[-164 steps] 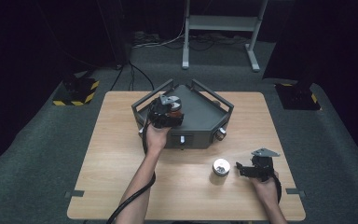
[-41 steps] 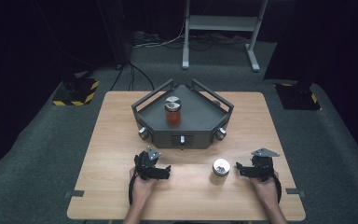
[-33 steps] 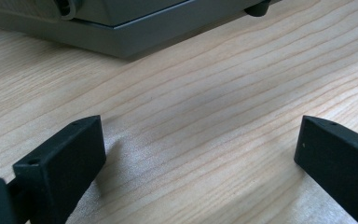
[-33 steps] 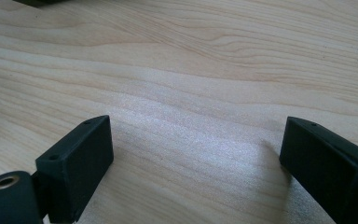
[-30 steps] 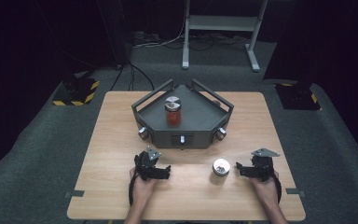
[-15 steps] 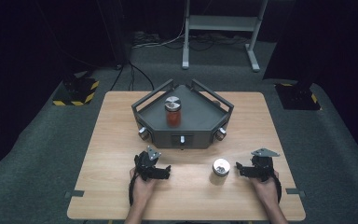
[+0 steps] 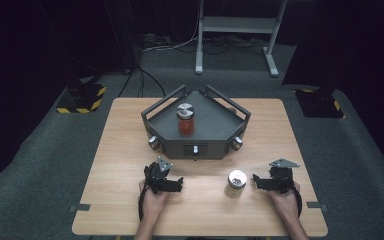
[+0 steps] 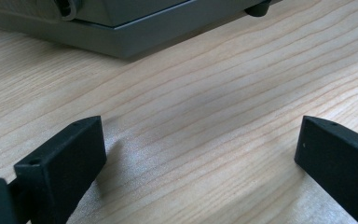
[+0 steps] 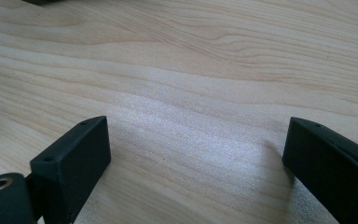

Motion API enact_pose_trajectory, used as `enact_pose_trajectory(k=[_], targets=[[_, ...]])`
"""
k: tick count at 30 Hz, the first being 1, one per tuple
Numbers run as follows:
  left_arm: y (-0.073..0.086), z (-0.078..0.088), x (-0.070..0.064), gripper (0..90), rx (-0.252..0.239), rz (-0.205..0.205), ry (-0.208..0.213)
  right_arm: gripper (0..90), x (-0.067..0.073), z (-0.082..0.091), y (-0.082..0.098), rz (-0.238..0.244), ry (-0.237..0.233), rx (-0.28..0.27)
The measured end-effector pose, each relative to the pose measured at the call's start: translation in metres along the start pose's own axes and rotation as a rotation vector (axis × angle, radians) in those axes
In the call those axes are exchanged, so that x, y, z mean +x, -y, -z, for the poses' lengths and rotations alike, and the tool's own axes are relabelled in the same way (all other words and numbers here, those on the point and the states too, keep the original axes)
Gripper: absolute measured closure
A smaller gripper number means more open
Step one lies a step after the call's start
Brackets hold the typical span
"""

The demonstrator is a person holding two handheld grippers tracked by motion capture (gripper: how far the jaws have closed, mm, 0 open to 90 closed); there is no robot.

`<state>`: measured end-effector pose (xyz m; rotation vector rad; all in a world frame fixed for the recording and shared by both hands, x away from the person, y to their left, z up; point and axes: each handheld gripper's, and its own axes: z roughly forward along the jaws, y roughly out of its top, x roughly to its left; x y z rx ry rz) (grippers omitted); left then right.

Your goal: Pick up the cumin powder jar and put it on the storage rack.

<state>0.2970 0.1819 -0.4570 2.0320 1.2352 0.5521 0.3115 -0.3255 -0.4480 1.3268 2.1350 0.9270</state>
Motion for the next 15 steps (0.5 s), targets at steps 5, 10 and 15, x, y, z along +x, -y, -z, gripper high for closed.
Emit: enact_pose_trajectory(k=[5,10,15], targets=[[0.0,0.0,0.0,1.8,0.0,0.0,0.0,7.2,-0.004,0.003,0.005,-0.005,-0.022,-0.02],[0.0,0.0,0.0,1.7,0.0,0.0,0.0,7.1,-0.004,0.008,0.009,0.007,-0.044,-0.024],[0.0,0.0,0.0,1.7,0.0,0.0,0.0,7.9,-0.01,0.019,0.015,-0.003,-0.094,-0.052]])
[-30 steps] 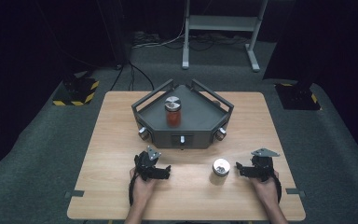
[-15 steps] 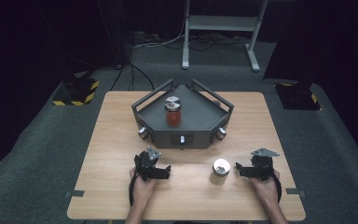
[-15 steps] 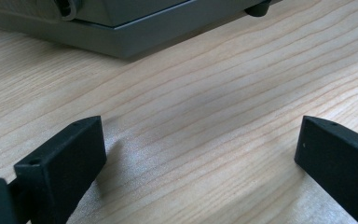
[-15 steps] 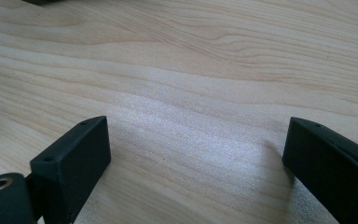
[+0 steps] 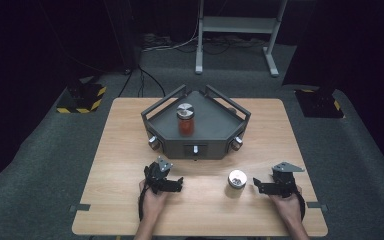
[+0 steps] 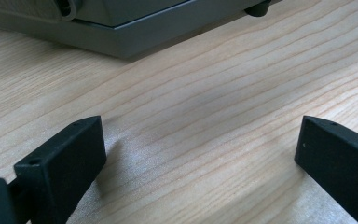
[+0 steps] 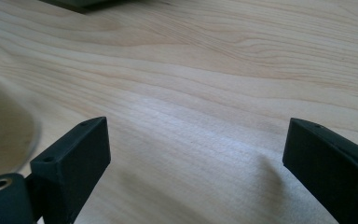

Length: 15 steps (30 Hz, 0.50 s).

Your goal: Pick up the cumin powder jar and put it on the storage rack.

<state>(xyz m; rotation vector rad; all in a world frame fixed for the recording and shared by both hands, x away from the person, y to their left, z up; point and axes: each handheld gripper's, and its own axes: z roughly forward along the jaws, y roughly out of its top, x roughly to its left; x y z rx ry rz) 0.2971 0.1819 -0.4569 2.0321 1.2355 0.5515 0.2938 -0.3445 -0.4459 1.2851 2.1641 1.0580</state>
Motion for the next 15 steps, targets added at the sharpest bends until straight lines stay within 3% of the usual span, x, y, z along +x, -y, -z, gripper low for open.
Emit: enact_pose_trajectory(k=[6,15], targets=[[0.0,0.0,0.0,1.7,0.0,0.0,0.0,8.0,-0.001,0.01,0.005,0.018,-0.047,-0.013],[0.0,0.0,0.0,1.7,0.0,0.0,0.0,8.2,-0.003,0.021,0.014,0.051,-0.193,-0.042]])
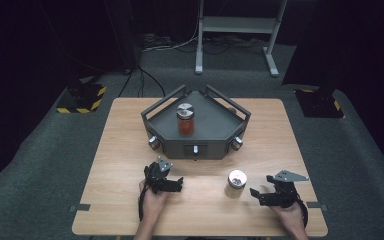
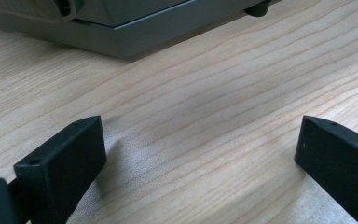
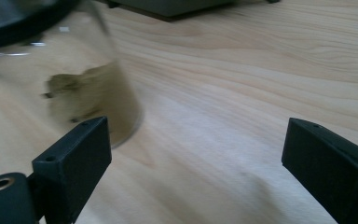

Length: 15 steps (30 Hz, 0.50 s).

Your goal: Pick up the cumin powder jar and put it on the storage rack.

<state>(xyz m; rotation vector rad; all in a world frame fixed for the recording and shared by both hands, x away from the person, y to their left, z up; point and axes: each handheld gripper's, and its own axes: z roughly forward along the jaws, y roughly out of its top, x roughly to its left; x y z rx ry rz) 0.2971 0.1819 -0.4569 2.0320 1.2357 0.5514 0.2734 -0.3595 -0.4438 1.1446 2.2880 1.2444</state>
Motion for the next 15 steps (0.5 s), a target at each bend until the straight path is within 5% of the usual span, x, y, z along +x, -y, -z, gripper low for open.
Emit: enact_pose_trajectory(k=[10,15], targets=[[0.0,0.0,0.0,1.7,0.0,0.0,0.0,8.8,0.009,-0.006,-0.003,0.071,-0.108,-0.019],[0.0,0.0,0.0,1.7,0.0,0.0,0.0,9.3,0.013,-0.012,-0.008,0.094,-0.122,-0.027]])
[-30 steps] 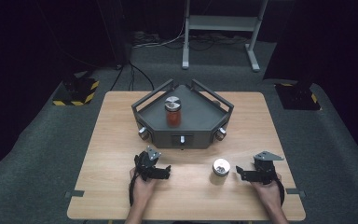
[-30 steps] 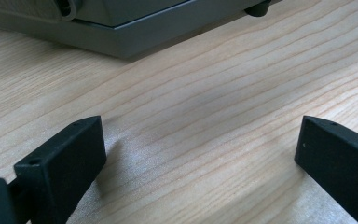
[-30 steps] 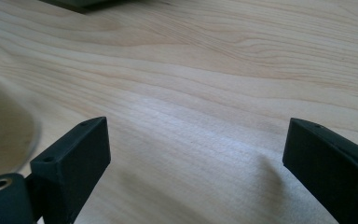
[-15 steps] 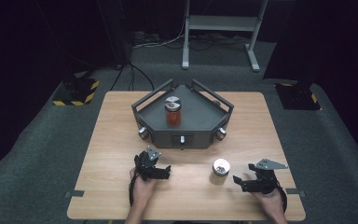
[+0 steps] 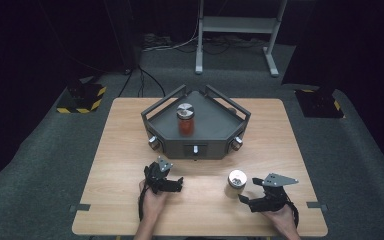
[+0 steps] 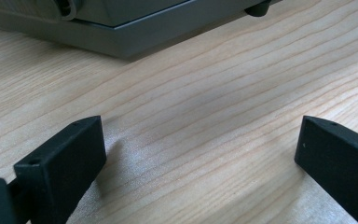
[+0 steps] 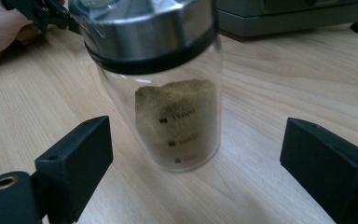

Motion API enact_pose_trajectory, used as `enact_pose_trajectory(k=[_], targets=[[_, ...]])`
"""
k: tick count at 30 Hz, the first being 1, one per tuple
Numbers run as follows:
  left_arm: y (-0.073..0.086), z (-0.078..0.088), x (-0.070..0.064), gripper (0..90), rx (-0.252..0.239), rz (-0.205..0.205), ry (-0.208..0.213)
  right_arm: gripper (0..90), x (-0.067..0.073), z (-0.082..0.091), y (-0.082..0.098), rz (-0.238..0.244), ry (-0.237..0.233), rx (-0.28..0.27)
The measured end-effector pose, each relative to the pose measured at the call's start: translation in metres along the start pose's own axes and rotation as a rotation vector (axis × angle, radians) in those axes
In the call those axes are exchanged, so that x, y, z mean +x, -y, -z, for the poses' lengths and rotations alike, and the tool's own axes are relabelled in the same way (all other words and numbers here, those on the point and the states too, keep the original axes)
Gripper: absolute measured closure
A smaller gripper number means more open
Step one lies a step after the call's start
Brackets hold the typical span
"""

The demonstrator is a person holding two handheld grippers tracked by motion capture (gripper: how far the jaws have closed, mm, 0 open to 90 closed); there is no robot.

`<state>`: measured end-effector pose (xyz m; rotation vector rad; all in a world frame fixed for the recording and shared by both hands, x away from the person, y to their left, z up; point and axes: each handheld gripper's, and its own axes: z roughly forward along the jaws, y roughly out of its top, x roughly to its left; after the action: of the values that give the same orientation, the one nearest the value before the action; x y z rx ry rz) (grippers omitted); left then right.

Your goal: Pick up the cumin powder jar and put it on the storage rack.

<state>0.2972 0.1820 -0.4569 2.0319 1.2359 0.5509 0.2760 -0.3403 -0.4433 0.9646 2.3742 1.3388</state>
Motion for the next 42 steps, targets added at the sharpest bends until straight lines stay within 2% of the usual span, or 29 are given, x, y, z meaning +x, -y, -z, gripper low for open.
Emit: enact_pose_trajectory(k=[10,18,28,42], targets=[[0.0,0.0,0.0,1.7,0.0,0.0,0.0,11.8,0.002,-0.016,-0.006,0.038,-0.023,-0.023],[0.0,0.0,0.0,1.7,0.0,0.0,0.0,18.9,0.003,-0.026,-0.008,0.055,-0.03,-0.037],[0.0,0.0,0.0,1.7,0.0,0.0,0.0,28.1,0.004,-0.026,-0.006,0.08,-0.035,-0.049],[0.0,0.0,0.0,1.7,0.0,0.0,-0.001,30.7,0.016,-0.024,-0.005,0.142,0.008,-0.055]])
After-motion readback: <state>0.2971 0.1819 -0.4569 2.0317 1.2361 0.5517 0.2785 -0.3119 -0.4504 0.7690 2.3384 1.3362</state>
